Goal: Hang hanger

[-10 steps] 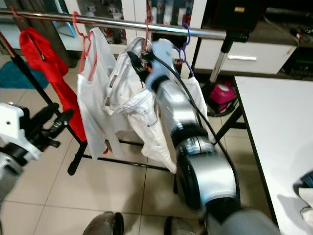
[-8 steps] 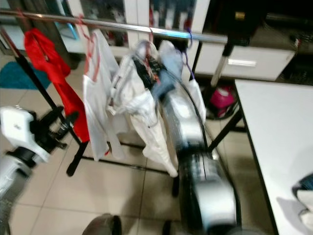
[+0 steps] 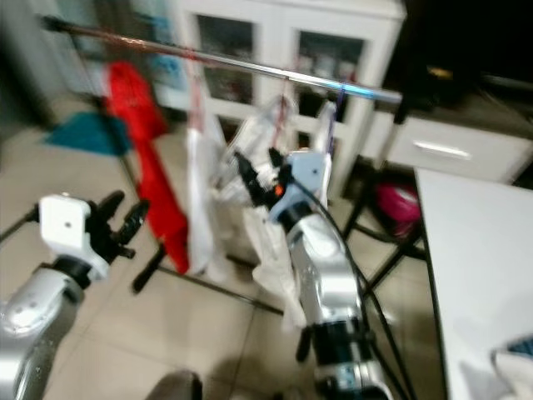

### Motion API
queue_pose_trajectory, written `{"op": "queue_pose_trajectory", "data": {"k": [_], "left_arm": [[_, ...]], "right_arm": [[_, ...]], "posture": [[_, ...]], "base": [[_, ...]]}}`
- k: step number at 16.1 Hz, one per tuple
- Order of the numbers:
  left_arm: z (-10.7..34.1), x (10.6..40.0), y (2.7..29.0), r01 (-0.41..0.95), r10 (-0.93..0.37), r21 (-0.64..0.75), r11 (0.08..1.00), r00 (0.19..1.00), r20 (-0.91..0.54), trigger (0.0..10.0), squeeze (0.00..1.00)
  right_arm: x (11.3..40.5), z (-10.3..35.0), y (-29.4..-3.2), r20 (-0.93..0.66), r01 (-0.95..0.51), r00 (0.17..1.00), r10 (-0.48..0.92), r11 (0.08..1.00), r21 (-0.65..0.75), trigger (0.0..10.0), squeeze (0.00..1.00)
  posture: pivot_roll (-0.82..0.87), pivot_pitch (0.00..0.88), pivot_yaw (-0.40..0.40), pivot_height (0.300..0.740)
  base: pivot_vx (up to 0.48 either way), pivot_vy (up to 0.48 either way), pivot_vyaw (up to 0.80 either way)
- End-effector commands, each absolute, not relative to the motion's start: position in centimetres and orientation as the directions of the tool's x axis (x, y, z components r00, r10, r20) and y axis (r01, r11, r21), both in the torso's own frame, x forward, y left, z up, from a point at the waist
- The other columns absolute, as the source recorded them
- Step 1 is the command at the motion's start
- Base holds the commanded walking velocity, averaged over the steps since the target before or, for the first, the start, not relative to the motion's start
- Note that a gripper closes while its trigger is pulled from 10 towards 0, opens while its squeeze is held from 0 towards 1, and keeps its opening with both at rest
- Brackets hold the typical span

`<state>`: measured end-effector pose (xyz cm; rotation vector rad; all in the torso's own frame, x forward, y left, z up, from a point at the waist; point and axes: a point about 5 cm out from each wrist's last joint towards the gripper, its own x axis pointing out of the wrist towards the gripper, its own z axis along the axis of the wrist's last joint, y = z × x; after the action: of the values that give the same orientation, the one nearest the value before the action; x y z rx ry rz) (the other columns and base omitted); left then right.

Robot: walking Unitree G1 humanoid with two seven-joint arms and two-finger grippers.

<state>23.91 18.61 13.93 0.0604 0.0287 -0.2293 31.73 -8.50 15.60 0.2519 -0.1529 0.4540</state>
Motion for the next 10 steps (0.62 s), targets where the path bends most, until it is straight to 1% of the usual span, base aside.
{"op": "queue_pose_trajectory", "data": {"k": [1,2,4,7,10], "left_arm": [[14.3,24.5,18.3,0.231,-0.230,0.078,0.970,0.973,-0.022,10.0,0.00],[14.2,24.7,18.4,0.217,-0.215,0.085,0.973,0.976,-0.029,10.0,0.00],[14.2,24.7,18.6,0.212,-0.212,0.105,0.972,0.977,-0.013,10.0,0.00],[14.6,24.8,18.5,0.238,-0.240,0.114,0.965,0.971,0.004,10.0,0.00],[14.8,25.4,18.9,0.253,-0.256,0.120,0.960,0.967,0.007,10.0,0.00]], "right_arm": [[31.7,15.6,-9.8,0.203,-0.388,0.915,0.348,0.898,0.210,10.0,1.00],[31.7,15.7,-10.3,0.219,-0.347,0.927,0.305,0.918,0.192,10.0,1.00],[31.9,15.0,-9.9,0.106,-0.361,0.932,0.347,0.910,0.203,10.0,1.00],[31.7,14.9,-9.1,0.110,-0.427,0.904,0.413,0.881,0.203,10.0,1.00],[31.5,14.4,-8.6,0.075,-0.399,0.917,0.392,0.889,0.226,10.0,1.00]], "posture": [[0.09,0.000,0.009,0.740],[0.09,0.000,0.004,0.740],[0.11,0.000,-0.007,0.740],[0.12,0.000,0.007,0.740],[0.11,0.000,0.029,0.740]], "base": [[0.000,0.000,0.00],[0.000,0.000,0.00],[0.000,0.000,0.00],[0.000,0.000,0.00],[0.272,0.000,0.00]]}}
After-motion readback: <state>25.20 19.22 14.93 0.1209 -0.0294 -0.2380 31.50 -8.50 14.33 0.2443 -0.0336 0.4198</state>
